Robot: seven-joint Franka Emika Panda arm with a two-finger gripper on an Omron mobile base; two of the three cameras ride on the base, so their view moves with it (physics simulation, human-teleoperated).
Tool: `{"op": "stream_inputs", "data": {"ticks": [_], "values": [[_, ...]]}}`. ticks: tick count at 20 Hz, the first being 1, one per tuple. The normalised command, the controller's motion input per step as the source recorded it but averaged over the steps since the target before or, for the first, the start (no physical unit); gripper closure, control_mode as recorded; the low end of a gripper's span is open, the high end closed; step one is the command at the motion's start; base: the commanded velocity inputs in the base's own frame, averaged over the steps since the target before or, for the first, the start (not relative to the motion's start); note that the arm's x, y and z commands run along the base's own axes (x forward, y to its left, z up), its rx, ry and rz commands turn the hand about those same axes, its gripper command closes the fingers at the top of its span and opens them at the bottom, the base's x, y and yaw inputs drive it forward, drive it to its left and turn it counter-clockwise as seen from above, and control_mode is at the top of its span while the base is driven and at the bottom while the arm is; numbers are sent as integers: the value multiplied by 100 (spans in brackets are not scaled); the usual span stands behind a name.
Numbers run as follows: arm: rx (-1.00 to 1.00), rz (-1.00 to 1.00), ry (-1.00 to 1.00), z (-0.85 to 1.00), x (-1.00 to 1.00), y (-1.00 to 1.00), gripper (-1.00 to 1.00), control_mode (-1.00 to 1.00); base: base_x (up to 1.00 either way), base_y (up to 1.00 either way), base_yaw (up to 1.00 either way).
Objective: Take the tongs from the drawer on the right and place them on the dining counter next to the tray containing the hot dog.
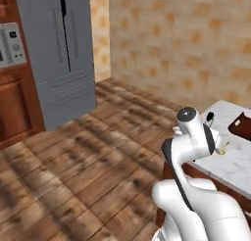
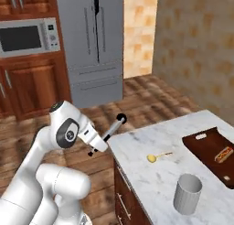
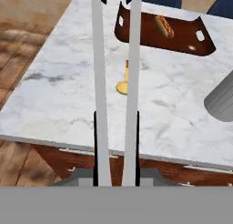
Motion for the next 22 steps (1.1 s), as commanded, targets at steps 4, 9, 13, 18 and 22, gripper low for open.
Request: {"op": "stream_inputs", "data": {"ticks": [4,9,13,18,22], "values": [[0,0,0,0,0,0,100,100,71,100,-71],[0,0,0,0,0,0,100,100,84,99,-72],[0,0,0,0,0,0,100,100,96,97,-75],[0,0,0,0,0,0,100,100,99,99,-73],[0,0,0,0,0,0,100,100,100,100,-62]]}}
